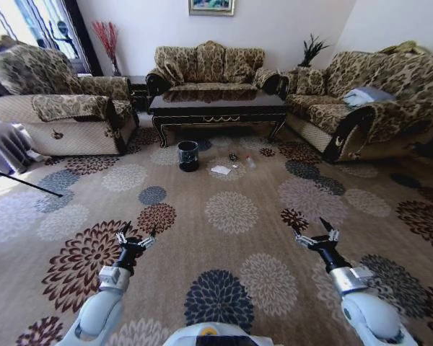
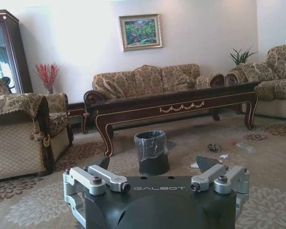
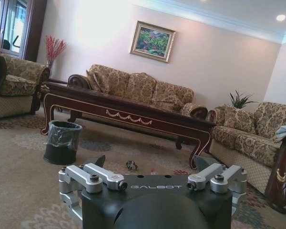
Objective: Move to the front of the table and pick up the trash from the floor, then place it into the trash bin.
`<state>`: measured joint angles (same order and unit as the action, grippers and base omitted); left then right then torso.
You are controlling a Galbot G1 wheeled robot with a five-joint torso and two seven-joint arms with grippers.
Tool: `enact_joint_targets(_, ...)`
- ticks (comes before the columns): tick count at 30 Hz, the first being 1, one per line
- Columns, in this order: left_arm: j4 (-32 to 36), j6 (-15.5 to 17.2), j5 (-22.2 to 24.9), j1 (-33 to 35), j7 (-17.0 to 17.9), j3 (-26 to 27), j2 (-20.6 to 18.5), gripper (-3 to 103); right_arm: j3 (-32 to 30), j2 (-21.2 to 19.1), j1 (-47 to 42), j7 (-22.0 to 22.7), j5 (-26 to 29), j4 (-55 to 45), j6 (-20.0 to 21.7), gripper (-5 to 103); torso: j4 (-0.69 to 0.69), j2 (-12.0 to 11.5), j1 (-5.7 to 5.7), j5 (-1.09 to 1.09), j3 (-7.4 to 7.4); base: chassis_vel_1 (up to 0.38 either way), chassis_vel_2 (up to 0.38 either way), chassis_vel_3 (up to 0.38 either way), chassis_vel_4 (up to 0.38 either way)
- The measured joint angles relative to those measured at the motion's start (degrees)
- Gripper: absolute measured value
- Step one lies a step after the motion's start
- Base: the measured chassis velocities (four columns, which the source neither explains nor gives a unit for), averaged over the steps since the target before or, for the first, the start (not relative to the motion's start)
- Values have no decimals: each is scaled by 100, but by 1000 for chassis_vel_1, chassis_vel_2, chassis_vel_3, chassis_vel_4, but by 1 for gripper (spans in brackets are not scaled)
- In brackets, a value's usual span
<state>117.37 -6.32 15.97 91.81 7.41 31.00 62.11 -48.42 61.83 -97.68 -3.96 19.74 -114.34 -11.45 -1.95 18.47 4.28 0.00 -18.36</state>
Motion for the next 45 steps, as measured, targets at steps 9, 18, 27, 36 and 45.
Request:
enact_joint_targets(9, -34, 14, 40, -46, 12, -5, -74, 100, -62, 155, -85, 21, -109, -55, -108, 100, 0, -202, -71, 0, 131, 0, 0, 0, 0)
enact_joint_targets(18, -52, 14, 106, -77, 12, 1, -107, 100, -77, 134, -63, 74, -191, -51, -137, 100, 0, -388, -125, 0, 261, 0, 0, 0, 0)
enact_joint_targets(27, -19, 14, 81, -47, 11, -2, -57, 100, -89, 175, -101, 44, -259, -17, -235, 100, 0, -594, -181, 0, 415, 0, 0, 0, 0)
enact_joint_targets(36, 8, 15, 48, -32, 11, 15, -39, 100, -128, 198, -158, -7, -267, -65, -275, 100, 0, -792, -229, 0, 564, 0, 0, 0, 0)
enact_joint_targets(45, 35, 20, 27, -13, 15, 25, -40, 100, -142, 227, -172, -10, -251, -66, -306, 100, 0, -995, -280, 0, 716, 0, 0, 0, 0)
